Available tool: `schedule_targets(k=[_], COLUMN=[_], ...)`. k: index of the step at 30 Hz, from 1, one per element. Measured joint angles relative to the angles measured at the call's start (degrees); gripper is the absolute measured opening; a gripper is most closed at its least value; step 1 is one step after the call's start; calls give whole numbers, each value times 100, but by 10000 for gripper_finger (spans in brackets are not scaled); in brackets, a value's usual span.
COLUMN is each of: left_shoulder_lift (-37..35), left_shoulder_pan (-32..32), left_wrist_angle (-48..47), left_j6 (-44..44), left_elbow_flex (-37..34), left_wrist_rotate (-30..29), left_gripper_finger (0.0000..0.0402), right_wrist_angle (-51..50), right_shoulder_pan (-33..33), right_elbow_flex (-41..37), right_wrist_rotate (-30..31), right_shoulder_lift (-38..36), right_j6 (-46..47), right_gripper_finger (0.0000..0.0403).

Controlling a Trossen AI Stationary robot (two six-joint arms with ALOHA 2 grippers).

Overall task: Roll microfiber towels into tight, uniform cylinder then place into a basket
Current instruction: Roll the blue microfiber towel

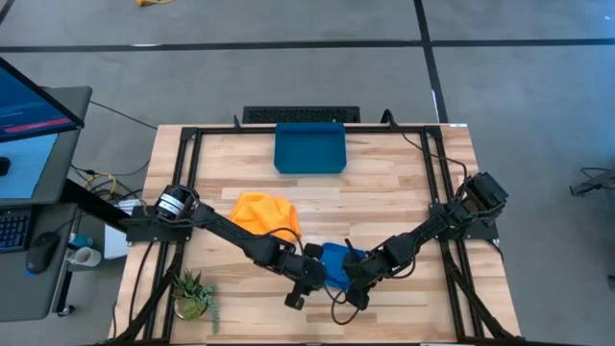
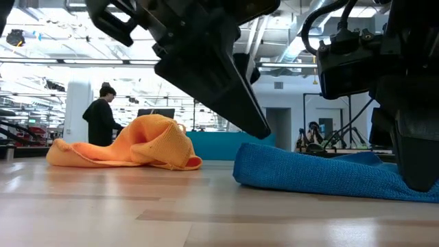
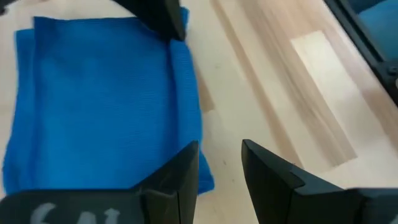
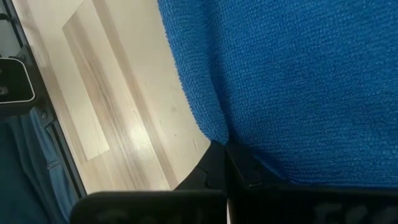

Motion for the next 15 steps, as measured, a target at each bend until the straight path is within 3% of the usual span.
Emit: schedule_targets(k=[7,15], left_shoulder_lift=[106,306], left_shoulder_pan=[-124,-81], left_wrist_angle=[403,407], left_j6=[269,263], left_elbow_flex=[19,13], left_wrist_rotate=[258,-9], left_gripper_finger=[112,112], right_wrist_angle=[0,27], right_shoulder_pan=[2,2], right_elbow_flex=[0,0], right_wrist_rotate=[6,0], right_shoulder_lift=[0,0], right_j6=[-24,-26], right_gripper_finger=[6,6])
